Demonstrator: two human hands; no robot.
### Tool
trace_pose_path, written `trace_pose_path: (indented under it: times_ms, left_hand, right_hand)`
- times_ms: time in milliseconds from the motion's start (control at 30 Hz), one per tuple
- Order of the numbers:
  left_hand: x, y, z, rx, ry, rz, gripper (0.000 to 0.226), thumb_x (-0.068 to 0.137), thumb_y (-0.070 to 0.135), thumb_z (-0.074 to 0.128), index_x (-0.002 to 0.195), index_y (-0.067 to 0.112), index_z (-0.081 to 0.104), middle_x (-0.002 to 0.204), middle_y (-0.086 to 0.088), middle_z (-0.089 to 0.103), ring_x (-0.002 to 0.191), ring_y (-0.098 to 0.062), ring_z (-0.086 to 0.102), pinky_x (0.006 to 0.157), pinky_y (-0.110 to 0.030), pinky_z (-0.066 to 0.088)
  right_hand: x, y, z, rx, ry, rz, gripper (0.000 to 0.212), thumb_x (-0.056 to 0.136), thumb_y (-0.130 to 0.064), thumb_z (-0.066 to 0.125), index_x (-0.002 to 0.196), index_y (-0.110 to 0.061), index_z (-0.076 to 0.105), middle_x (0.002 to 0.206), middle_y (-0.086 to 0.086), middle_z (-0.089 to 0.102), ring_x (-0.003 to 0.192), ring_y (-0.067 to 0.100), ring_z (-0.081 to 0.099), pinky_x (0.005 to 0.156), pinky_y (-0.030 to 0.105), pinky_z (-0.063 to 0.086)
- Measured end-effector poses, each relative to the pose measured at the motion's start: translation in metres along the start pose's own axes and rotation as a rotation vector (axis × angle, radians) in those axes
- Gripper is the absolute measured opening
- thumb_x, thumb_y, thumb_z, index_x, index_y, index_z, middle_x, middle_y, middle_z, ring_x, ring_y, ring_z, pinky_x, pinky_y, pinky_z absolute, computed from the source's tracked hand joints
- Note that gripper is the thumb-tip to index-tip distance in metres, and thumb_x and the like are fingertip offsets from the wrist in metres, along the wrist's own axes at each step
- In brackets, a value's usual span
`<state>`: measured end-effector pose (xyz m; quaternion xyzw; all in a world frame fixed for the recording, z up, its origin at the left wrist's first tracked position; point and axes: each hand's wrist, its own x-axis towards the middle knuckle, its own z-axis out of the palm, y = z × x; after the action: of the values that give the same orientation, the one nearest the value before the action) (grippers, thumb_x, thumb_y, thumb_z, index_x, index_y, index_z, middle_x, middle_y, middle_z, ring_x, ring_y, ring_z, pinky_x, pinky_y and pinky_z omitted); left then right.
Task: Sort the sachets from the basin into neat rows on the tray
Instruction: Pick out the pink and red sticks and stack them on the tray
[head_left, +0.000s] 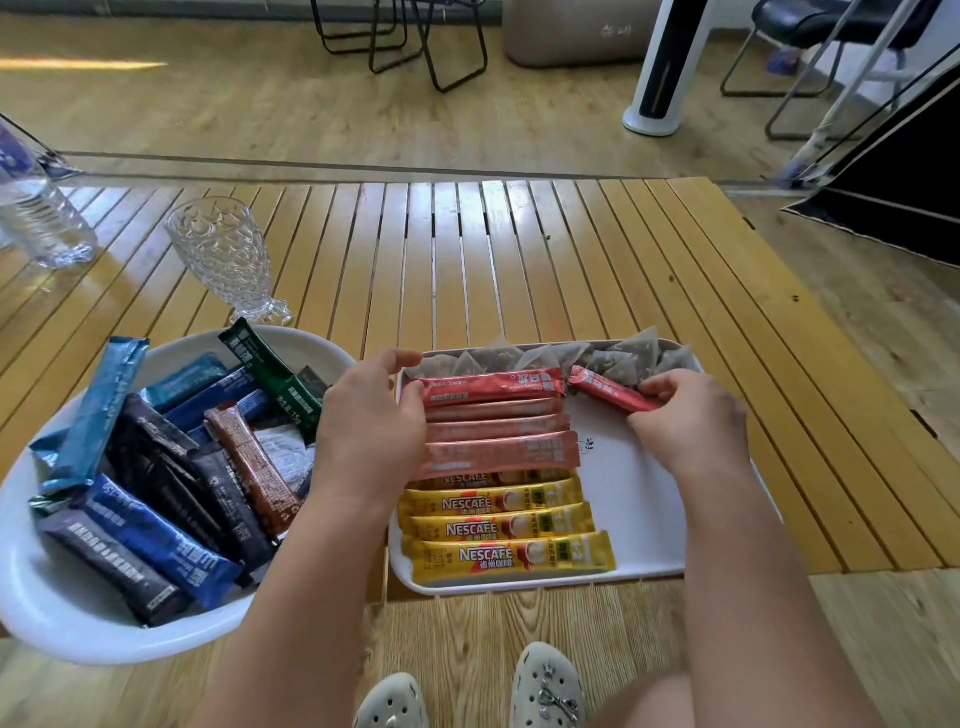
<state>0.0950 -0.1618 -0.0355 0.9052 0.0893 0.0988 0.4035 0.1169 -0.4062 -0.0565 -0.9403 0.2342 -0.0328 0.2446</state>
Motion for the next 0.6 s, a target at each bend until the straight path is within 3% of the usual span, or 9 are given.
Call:
trace_pose_path:
  times_ms: [100,200,300,367,433,500,600]
  left_hand:
    - [0.000,0.000,-0.002,-0.005,0.031,0.019,0.027,0.095,0.022,0.058,0.122,0.022,0.061,0.115,0.003,0.065,0.098,-0.009,0.054,0.079,-0.024,0.044]
    - [-0.001,0.002,-0.003,-0.021,0.065,0.048,0.025,0.095,0.023,0.060,0.119,0.022,0.063,0.103,0.008,0.061,0.097,-0.009,0.056,0.077,-0.024,0.044]
    - [-0.002,0.006,-0.004,-0.048,0.071,0.083,0.024,0.094,0.025,0.061,0.117,0.022,0.064,0.099,0.011,0.061,0.095,-0.008,0.059,0.075,-0.020,0.047]
    - [-0.002,0.008,-0.004,-0.097,0.041,0.094,0.023,0.094,0.025,0.060,0.116,0.021,0.064,0.100,0.010,0.065,0.090,-0.004,0.061,0.073,-0.017,0.050]
    - [-0.003,0.011,-0.003,-0.203,-0.038,0.094,0.023,0.094,0.027,0.060,0.115,0.021,0.065,0.098,0.008,0.069,0.089,-0.004,0.065,0.076,-0.026,0.057]
    - [-0.006,0.017,-0.002,-0.332,-0.153,0.088,0.024,0.092,0.035,0.059,0.112,0.023,0.066,0.096,0.007,0.072,0.089,-0.007,0.069,0.079,-0.034,0.059]
    - [-0.009,0.026,-0.002,-0.432,-0.234,0.090,0.036,0.081,0.056,0.055,0.104,0.030,0.066,0.092,0.009,0.073,0.086,-0.003,0.070,0.077,-0.030,0.059]
  right_hand:
    - [-0.002,0.000,-0.002,-0.047,-0.076,0.028,0.028,0.078,-0.023,0.071,0.106,-0.028,0.071,0.108,0.003,0.069,0.109,0.029,0.055,0.088,0.033,0.046]
    - [-0.007,-0.004,-0.009,0.066,-0.087,-0.038,0.022,0.079,-0.027,0.075,0.101,-0.026,0.073,0.096,-0.003,0.070,0.097,0.020,0.061,0.078,0.030,0.049]
    - [-0.014,-0.012,-0.016,0.491,-0.129,-0.091,0.017,0.087,-0.029,0.070,0.102,-0.021,0.072,0.086,-0.006,0.072,0.081,0.011,0.066,0.064,0.024,0.052]
    - [-0.020,-0.021,-0.020,0.812,-0.273,-0.067,0.021,0.092,-0.026,0.062,0.109,-0.014,0.070,0.085,-0.002,0.073,0.073,0.008,0.066,0.057,0.018,0.050]
    - [-0.024,-0.027,-0.023,1.016,-0.430,-0.075,0.028,0.087,-0.027,0.061,0.111,-0.013,0.069,0.083,-0.002,0.073,0.070,0.006,0.062,0.063,0.022,0.045]
    - [-0.028,-0.033,-0.025,1.059,-0.504,-0.144,0.026,0.082,-0.023,0.065,0.106,-0.014,0.069,0.080,-0.003,0.073,0.069,0.005,0.063,0.064,0.022,0.046]
    - [-0.033,-0.044,-0.015,0.782,-0.332,-0.368,0.017,0.080,-0.014,0.075,0.097,-0.016,0.074,0.082,-0.002,0.074,0.075,0.013,0.069,0.060,0.025,0.057]
